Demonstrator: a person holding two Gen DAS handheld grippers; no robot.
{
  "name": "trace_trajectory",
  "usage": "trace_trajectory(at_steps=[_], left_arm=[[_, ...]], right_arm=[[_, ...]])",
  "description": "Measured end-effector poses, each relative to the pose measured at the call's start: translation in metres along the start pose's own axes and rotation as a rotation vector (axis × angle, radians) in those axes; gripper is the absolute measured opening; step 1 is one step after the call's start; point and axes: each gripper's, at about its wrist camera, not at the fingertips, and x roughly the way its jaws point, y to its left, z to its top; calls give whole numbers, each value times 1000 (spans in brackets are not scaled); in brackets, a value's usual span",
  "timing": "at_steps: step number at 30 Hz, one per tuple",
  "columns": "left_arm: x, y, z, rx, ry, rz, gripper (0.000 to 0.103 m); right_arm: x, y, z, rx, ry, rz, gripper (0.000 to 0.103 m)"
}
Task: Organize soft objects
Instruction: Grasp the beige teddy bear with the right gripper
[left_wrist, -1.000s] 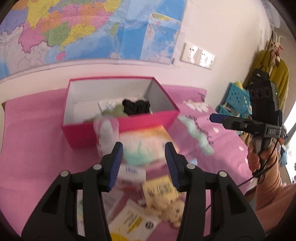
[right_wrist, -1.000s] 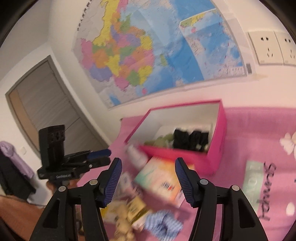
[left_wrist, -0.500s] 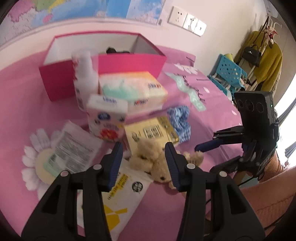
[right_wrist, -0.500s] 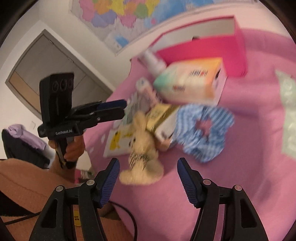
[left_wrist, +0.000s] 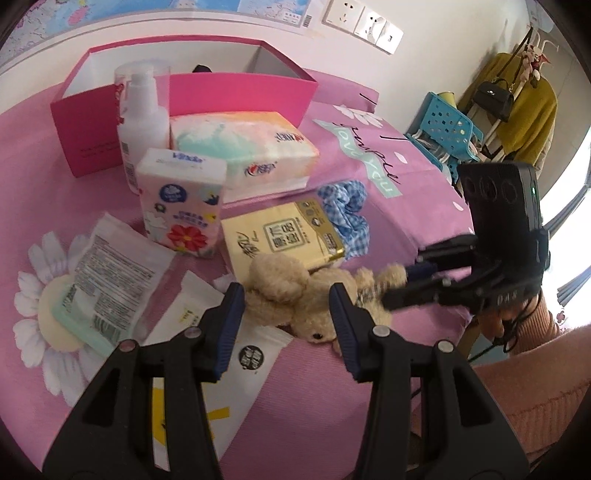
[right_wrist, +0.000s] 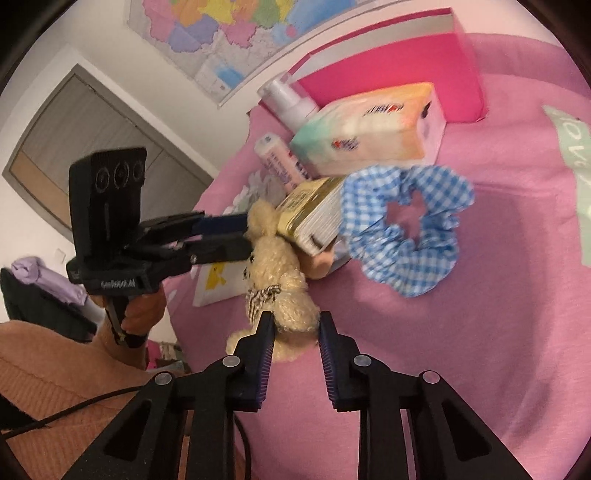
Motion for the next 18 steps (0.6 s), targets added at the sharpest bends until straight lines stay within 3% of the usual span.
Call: trace_trajectory(at_steps=[9, 18], left_arm=[[12, -13, -8, 6, 43, -47, 50], [16, -19, -8, -56, 40, -144, 50]], right_arm=[[-20, -16, 17, 16, -70, -67, 21], [-23, -14, 11, 39, -116, -53, 21]])
